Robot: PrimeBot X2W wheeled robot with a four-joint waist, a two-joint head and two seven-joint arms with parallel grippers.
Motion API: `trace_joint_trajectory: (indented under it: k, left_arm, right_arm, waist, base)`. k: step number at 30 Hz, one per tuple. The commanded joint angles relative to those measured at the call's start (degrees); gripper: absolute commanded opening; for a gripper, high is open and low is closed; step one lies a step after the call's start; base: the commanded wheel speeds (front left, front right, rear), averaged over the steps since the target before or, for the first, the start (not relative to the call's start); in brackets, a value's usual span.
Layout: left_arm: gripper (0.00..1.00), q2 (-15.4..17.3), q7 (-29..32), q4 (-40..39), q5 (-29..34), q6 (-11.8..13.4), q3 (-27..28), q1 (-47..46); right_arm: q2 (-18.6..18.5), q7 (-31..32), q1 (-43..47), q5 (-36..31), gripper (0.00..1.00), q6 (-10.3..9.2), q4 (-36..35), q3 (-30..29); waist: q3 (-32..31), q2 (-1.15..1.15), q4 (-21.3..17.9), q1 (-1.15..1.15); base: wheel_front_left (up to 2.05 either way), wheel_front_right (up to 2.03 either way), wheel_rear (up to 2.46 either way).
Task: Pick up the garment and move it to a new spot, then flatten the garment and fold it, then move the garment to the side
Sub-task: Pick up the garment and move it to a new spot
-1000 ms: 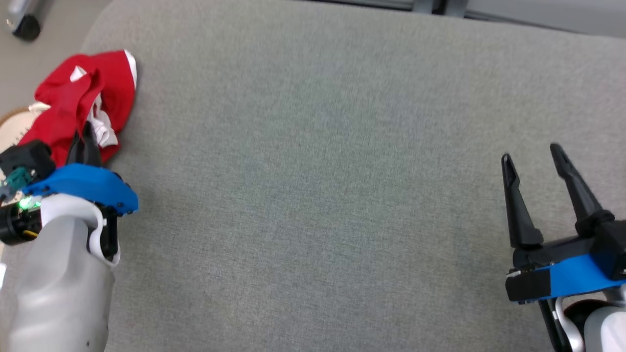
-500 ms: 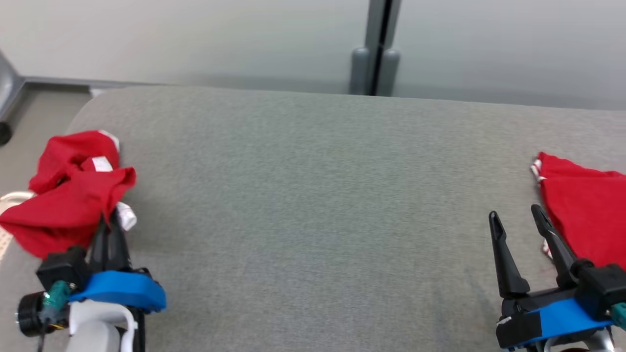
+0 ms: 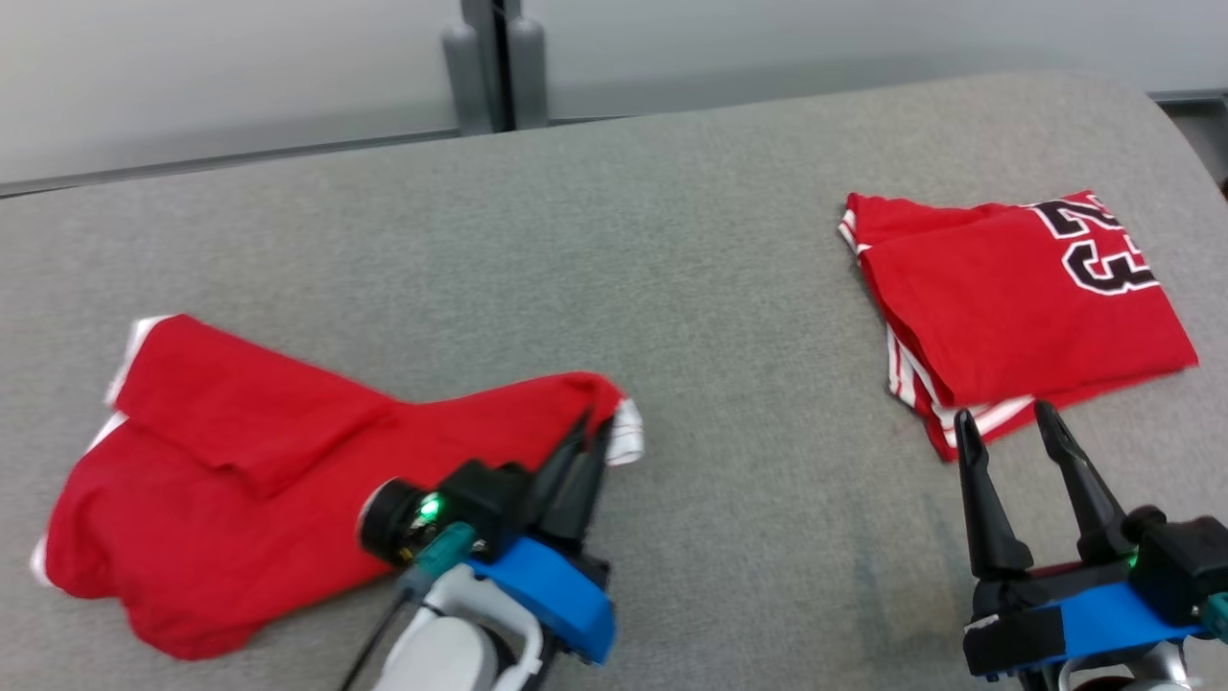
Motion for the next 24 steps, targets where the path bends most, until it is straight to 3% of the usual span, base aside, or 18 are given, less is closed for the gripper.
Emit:
trace_joint_trajectory:
  k: [1,7,8,9,16,24]
  left_arm:
    - [0.00,-0.09,0.16,0.13,0.32,-0.33,-1.15,-1.28]
    - [0.00,-1.06,-1.01,1.87,-0.15,-1.53,-9.21,-5.36]
    - [0.45,-1.04,-1.45,2.25,0.04,-1.52,-9.79,-5.89]
    - [1.00,-1.06,-1.92,2.56,0.27,-1.56,-10.20,-6.46]
    - [1.00,0.63,-5.75,2.50,0.56,-1.28,-10.71,-7.65]
    - [1.00,4.37,-10.09,-1.36,-2.06,4.63,-2.01,-3.73]
  right_arm:
    - [0.03,-0.36,-0.87,0.18,1.00,0.00,0.32,0.16]
    - [0.01,-2.09,-2.42,0.71,1.00,0.00,1.79,0.34]
    - [0.00,-2.30,-2.59,0.83,1.00,0.00,2.00,0.15]
    - [0.01,-2.63,-2.80,0.97,1.00,0.00,2.20,0.05]
    - [0.02,-3.11,-3.38,0.58,1.00,0.00,3.93,-0.46]
    - [0.01,-1.29,-2.11,-1.09,1.00,0.00,3.26,-0.99]
  waist:
    - [0.76,0.00,-0.63,-0.01]
    - [4.97,0.00,-3.74,-0.01]
    - [5.48,0.00,-3.89,-0.01]
    - [5.93,0.00,-3.93,-0.01]
    - [4.40,0.00,-1.54,-0.01]
    - [-0.94,0.00,4.03,-0.01]
  base:
    - [0.00,0.00,0.00]
    - [0.00,0.00,0.00]
    - [0.00,0.00,0.00]
    - [0.00,0.00,0.00]
    - [0.00,0.00,0.00]
    - [0.00,0.00,0.00]
